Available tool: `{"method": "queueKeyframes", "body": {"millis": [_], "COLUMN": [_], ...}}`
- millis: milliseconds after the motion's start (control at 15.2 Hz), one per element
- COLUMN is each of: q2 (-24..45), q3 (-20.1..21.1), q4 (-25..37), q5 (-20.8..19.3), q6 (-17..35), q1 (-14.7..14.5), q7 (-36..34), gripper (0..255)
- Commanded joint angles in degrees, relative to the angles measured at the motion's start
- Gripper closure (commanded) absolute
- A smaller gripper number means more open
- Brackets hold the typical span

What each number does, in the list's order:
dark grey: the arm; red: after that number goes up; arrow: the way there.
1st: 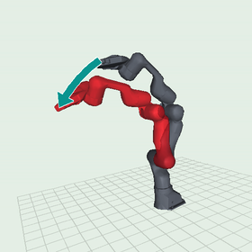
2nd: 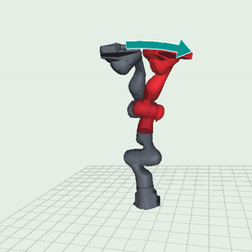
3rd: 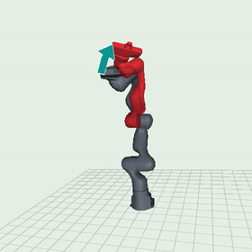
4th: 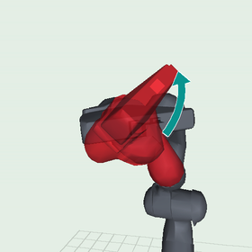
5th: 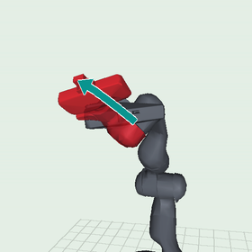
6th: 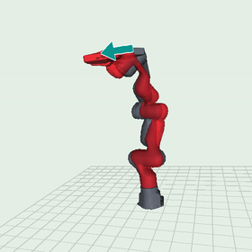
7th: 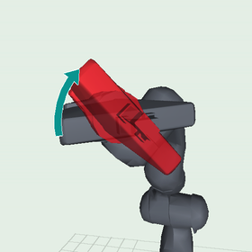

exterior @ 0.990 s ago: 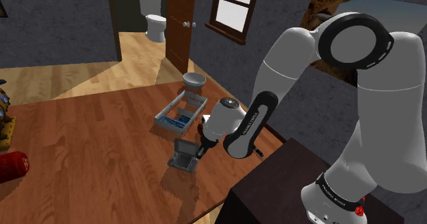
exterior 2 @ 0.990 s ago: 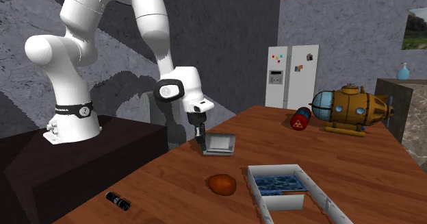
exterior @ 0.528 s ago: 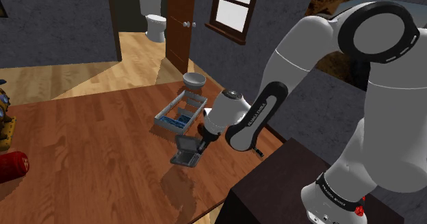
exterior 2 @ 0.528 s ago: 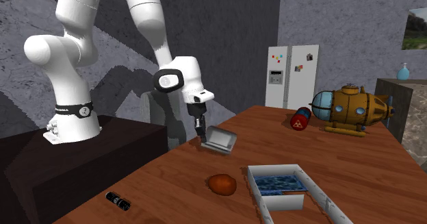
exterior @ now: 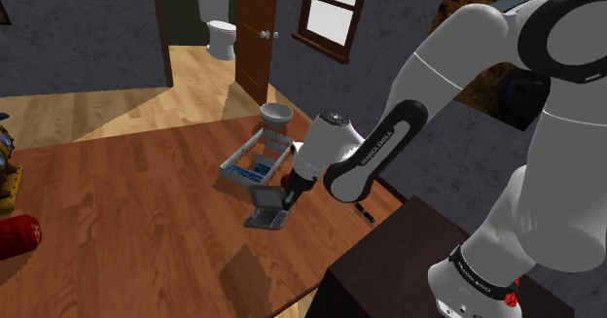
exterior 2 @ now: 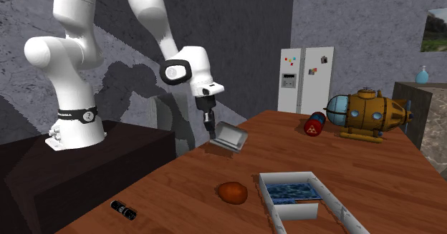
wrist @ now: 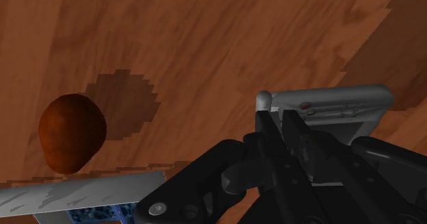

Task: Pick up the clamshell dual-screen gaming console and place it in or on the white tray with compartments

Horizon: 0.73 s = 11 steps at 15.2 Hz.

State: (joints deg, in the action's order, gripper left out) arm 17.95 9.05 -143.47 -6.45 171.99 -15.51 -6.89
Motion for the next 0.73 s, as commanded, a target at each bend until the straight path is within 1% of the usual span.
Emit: {"method": "queueKeyframes", "body": {"millis": [0,330,660], "q2": [0.1,4.6,9.8], "q3": [0.8,2.1,2.5], "q4": [1.3,9.0,18.1], "q5": [0.6,1.9,2.4], "q6": [-1.3,-4.8,-9.2], "q1": [2.0,8.9,14.0], "q7": [1.9,9.2,15.1], "gripper": [255,255,255]}}
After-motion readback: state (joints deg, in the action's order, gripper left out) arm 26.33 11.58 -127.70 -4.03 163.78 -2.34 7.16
